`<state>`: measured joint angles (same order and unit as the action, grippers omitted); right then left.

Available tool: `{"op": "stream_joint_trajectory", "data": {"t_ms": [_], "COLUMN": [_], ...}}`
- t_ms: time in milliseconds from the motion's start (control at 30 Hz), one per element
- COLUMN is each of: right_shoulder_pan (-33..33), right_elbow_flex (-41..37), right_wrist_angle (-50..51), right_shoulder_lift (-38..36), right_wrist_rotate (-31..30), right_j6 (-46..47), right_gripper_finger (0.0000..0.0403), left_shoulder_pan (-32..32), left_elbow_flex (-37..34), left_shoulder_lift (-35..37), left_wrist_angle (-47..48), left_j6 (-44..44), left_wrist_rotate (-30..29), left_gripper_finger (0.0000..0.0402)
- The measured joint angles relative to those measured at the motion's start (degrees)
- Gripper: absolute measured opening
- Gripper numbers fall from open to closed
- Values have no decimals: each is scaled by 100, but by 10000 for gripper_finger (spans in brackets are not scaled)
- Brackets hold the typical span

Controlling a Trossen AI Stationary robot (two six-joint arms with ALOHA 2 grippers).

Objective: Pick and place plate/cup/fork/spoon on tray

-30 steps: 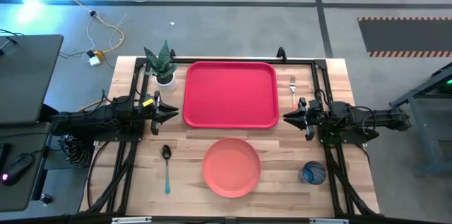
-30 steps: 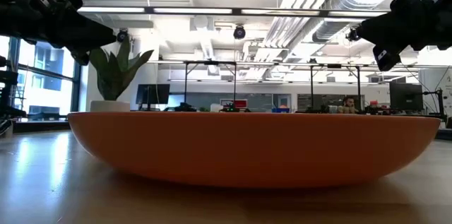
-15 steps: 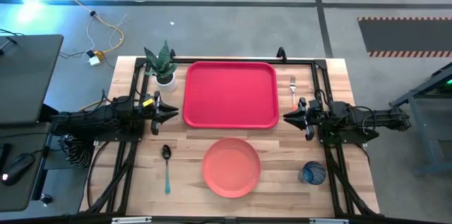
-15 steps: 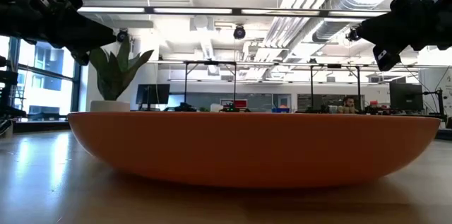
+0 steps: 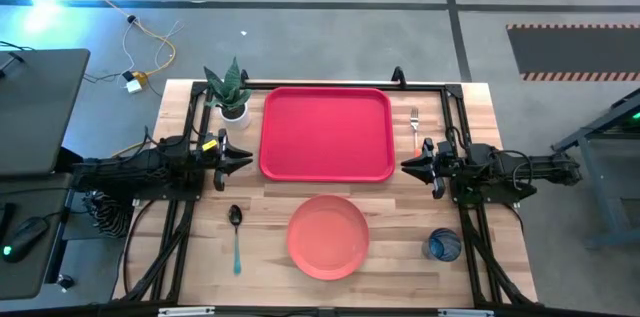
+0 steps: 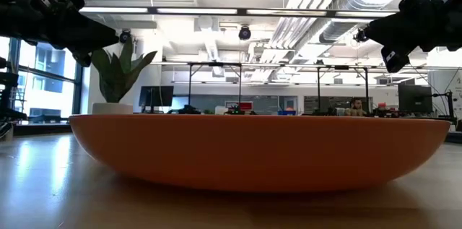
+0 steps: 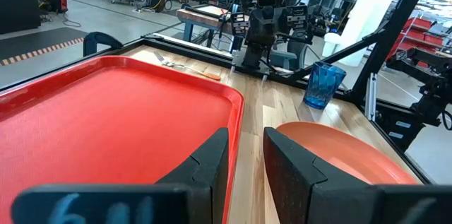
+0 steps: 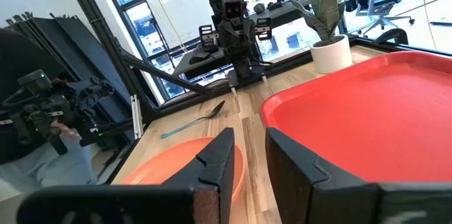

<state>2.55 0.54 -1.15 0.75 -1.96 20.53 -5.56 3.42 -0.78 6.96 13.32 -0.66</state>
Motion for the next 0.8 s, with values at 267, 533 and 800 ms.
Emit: {"op": "stream_joint_trajectory", "data": {"t_ms": [267,533,800], "right_shoulder_pan": [1,1,2], "right_elbow_flex": [-1,0,-2], "right_wrist_angle": [0,0,1], "right_shoulder_lift": [1,1,2], "right_wrist_rotate": [1,1,1], "right_j6": [1,1,0], "right_gripper_finger": [74,74,74], "left_shoulder_pan": [-1,0,-2], "left_elbow_flex": [1,2,1], "left_shoulder_lift": [-2,-1,-2], "left_wrist_angle": [-3,-3,-45], "left_j6": [0,0,72], "left_wrist_rotate": [0,0,2], "left_gripper_finger": [78,78,78]}}
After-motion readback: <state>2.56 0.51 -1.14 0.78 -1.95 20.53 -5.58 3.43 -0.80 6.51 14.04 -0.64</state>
